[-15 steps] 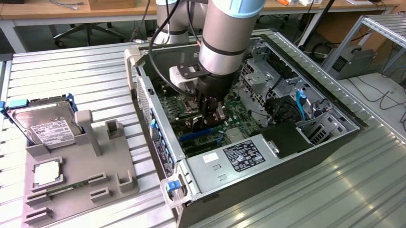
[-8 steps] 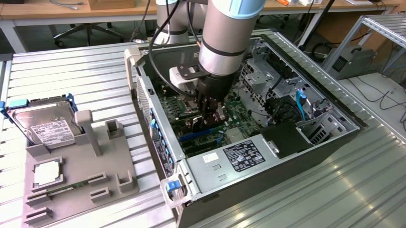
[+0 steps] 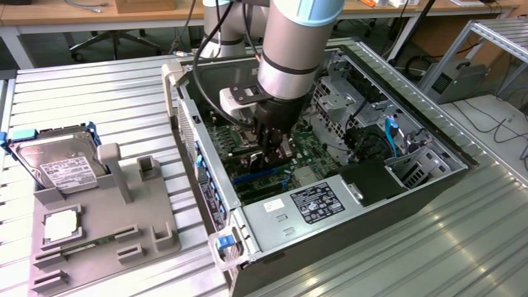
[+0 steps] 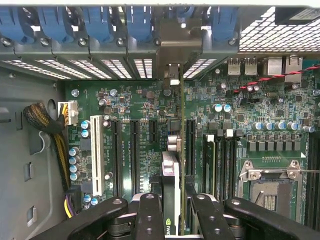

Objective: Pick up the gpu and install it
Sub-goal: 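Insert the gpu into the slot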

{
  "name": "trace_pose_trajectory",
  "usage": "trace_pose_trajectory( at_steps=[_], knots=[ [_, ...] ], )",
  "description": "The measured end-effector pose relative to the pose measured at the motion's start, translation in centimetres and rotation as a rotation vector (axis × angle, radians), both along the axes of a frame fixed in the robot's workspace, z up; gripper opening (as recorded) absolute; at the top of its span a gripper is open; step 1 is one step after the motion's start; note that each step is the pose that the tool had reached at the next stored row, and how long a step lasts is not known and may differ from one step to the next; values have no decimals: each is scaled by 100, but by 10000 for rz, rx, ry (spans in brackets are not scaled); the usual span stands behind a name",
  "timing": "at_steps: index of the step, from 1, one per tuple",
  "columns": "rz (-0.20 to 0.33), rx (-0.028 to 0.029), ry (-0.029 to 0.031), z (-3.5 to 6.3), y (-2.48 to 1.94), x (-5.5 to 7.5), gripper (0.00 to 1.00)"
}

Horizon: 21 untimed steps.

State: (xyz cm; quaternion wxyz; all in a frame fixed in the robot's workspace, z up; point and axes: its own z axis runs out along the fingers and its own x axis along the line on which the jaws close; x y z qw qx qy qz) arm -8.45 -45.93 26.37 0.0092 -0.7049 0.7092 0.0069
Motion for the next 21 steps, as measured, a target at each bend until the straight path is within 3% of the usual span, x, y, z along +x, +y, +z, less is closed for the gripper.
trace_pose_trajectory(
  at_steps=[21],
  knots=[
    [-27,-2,1,-53,0,-3,27]
  ],
)
